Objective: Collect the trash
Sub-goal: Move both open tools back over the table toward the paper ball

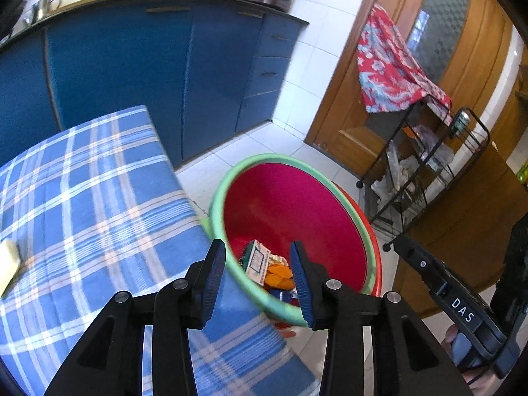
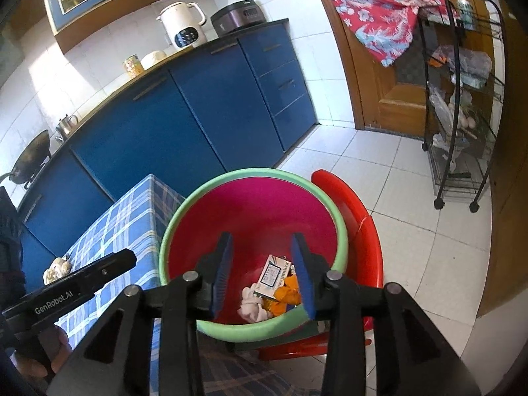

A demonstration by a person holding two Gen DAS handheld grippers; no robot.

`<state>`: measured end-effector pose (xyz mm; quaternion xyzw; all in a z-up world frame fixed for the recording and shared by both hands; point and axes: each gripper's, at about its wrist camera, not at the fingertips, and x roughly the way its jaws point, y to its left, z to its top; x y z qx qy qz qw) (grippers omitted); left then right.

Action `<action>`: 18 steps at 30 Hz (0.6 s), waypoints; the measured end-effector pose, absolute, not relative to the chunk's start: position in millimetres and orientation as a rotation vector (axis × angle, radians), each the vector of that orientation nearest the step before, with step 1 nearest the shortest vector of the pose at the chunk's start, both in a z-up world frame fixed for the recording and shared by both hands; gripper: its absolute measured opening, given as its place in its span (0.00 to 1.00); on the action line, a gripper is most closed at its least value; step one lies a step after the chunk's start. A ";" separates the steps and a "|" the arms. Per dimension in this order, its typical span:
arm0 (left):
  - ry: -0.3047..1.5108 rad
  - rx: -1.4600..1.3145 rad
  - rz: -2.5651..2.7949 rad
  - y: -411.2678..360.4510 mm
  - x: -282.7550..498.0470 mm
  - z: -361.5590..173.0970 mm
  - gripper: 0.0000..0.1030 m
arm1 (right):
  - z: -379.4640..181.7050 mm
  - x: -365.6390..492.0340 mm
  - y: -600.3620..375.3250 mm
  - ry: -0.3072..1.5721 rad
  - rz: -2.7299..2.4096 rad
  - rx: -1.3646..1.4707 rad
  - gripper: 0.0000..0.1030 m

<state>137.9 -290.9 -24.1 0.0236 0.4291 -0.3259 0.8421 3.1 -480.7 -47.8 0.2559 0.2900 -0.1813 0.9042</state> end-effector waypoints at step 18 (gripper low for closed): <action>0.829 -0.029 -0.482 -184.5 137.8 2.2 0.40 | -11.8 15.5 -408.4 0.590 -0.201 0.448 0.45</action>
